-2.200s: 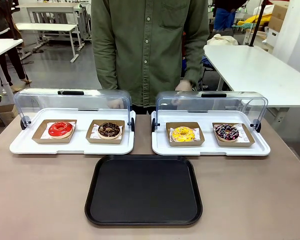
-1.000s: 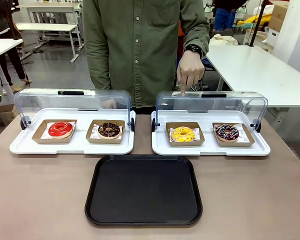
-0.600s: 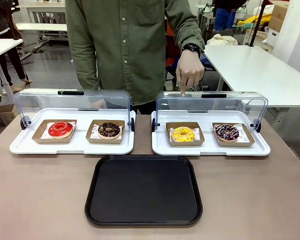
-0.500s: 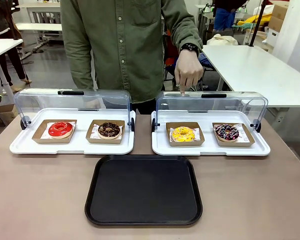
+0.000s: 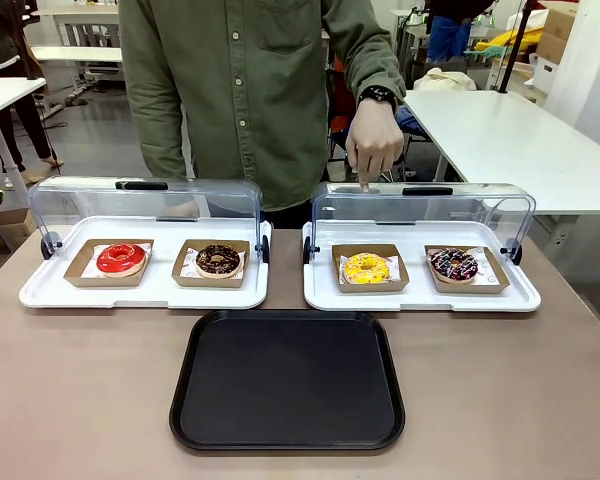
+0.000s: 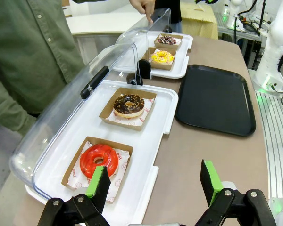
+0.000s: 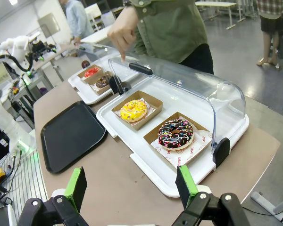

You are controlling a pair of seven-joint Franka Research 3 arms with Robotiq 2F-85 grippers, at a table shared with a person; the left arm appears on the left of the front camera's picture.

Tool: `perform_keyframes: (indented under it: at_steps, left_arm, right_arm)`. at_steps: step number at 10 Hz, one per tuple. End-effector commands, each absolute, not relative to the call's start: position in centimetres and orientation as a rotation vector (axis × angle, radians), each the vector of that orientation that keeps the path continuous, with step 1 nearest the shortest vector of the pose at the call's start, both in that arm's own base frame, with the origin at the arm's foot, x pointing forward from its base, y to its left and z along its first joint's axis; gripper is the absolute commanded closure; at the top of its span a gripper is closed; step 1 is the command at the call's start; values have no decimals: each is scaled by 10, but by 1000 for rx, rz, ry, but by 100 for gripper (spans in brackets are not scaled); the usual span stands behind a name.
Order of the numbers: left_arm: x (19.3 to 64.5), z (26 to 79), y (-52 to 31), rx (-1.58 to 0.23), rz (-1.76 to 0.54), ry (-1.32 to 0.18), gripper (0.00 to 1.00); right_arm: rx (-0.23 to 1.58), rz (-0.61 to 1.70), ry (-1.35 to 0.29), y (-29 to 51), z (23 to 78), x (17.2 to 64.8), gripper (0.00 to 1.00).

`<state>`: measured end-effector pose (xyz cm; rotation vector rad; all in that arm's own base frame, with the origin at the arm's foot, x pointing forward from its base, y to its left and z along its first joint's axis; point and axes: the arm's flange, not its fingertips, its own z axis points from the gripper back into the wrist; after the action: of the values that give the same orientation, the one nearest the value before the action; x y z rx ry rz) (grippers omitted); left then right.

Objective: Move the third donut from the left to the tray.
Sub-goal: Pick up the Paper togo box containing the Donut indicated by the person and place it on the Handle tray.

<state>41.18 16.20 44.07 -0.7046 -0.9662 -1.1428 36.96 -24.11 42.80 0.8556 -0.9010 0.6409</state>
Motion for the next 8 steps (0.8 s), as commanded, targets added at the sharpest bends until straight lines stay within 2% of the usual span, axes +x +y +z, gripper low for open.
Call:
perform_keyframes:
  at_steps: [1,3,5,8]
  left_arm:
    - [413,443,163,-713,-1147,-973,0]
    - [413,443,163,-713,-1147,-973,0]
    - [413,443,163,-713,-1147,-973,0]
    - [413,443,163,-713,-1147,-973,0]
  right_arm:
    - [857,659,-930,-240,427,370,0]
    - [856,641,-901,-241,428,370,0]
    - [770,741,-928,-185,445,380,0]
    - [631,921,-798,-100,457,392,0]
